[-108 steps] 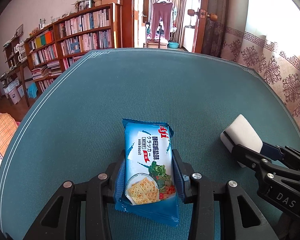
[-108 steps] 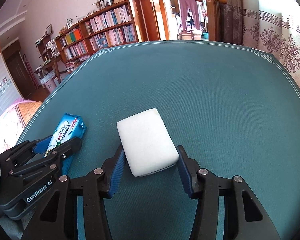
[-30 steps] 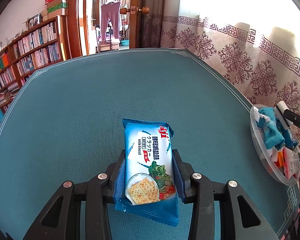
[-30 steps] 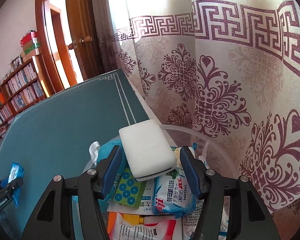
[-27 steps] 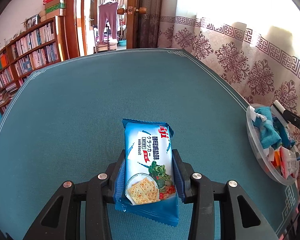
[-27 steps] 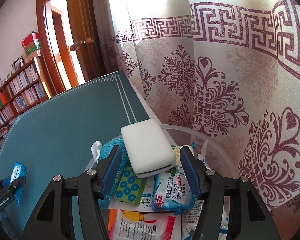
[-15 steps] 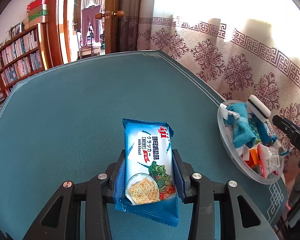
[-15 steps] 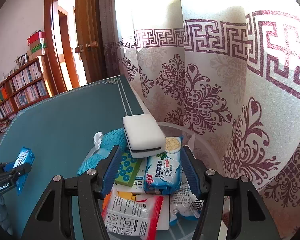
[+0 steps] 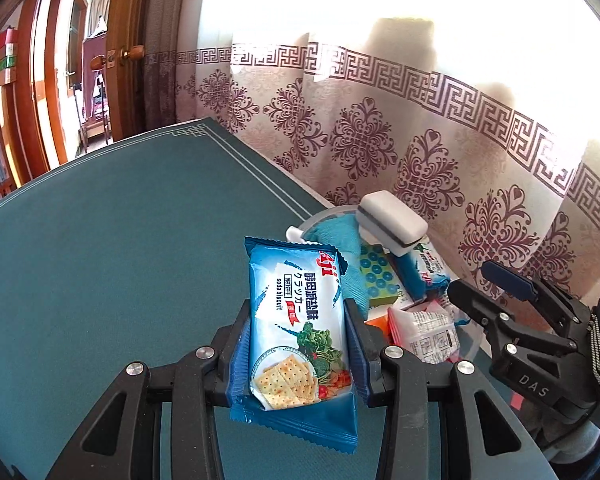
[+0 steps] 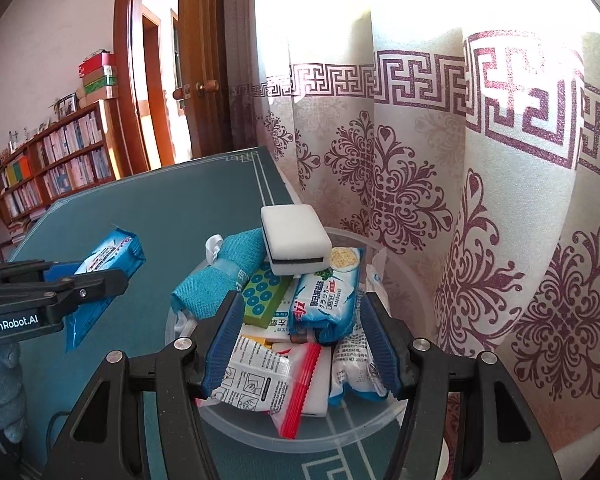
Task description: Organize objects
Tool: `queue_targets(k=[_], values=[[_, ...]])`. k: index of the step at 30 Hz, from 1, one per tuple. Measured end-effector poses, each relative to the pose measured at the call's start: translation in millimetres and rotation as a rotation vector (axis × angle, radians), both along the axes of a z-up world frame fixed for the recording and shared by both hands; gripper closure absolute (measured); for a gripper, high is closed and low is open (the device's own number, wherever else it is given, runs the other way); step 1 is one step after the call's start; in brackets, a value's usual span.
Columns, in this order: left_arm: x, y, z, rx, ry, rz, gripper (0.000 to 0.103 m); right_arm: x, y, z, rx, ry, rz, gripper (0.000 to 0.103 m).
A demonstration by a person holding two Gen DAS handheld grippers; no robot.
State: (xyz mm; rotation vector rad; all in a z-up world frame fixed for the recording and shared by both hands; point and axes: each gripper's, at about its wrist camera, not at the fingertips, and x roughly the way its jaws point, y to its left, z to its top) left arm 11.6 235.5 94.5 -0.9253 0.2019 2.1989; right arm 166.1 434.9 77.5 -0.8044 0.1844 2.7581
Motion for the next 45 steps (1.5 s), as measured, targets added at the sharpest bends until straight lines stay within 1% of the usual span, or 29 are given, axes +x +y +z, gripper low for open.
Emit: queue_targets(k=[3, 6, 16, 21, 22, 23, 24, 25, 26, 31, 33, 35, 39, 40, 41, 42, 44, 45], values=[[5, 16, -1, -0.012, 0.005, -0.041, 0.059, 9, 7, -3, -0.025, 0.004, -0.002, 0.041], [6, 29, -2, -0.019, -0.007, -0.071, 0.059, 13, 11, -4, -0.035, 0.01, 0.001, 0.041], [13, 64, -2, -0.025, -0.019, -0.192, 0.059, 17, 22, -6, -0.063, 0.016, -0.003, 0.041], [12, 75, -6, -0.025, -0.029, -0.22, 0.058, 17, 23, -7, -0.068, 0.015, -0.004, 0.041], [11, 75, -7, -0.022, -0.03, -0.22, 0.055, 17, 24, -7, -0.07, 0.013, -0.004, 0.041], [10, 74, -7, -0.018, -0.029, -0.217, 0.048, 17, 23, -8, -0.072, 0.01, -0.003, 0.041], [8, 73, -7, -0.011, -0.029, -0.213, 0.044, 16, 23, -9, -0.072, 0.007, -0.002, 0.041], [8, 71, -6, -0.001, -0.028, -0.208, 0.036, 16, 22, -10, -0.073, 0.004, 0.0, 0.041], [7, 69, -5, 0.009, -0.025, -0.201, 0.033, 15, 22, -10, -0.072, 0.002, 0.001, 0.041], [5, 57, -3, 0.016, -0.014, -0.172, 0.033, 14, 18, -11, -0.066, 0.0, 0.011, 0.041], [6, 52, -2, 0.016, -0.001, -0.15, 0.03, 14, 17, -10, -0.064, 0.002, 0.013, 0.041], [8, 45, -1, 0.013, 0.03, -0.114, 0.018, 15, 16, -10, -0.064, 0.004, 0.013, 0.041], [15, 35, 3, -0.017, 0.139, -0.035, 0.007, 14, 14, -10, -0.07, 0.002, 0.02, 0.041], [17, 33, 3, -0.024, 0.153, -0.024, 0.002, 14, 13, -10, -0.074, 0.0, 0.023, 0.041], [18, 30, 3, -0.028, 0.164, -0.011, 0.0, 13, 12, -10, -0.077, -0.002, 0.027, 0.041], [19, 28, 3, -0.035, 0.174, 0.002, 0.0, 13, 11, -10, -0.081, -0.005, 0.033, 0.04], [22, 23, 3, -0.043, 0.183, 0.019, 0.0, 14, 8, -11, -0.092, -0.011, 0.042, 0.03], [22, 20, 3, -0.046, 0.185, 0.027, 0.0, 15, 6, -12, -0.1, -0.016, 0.046, 0.028]])
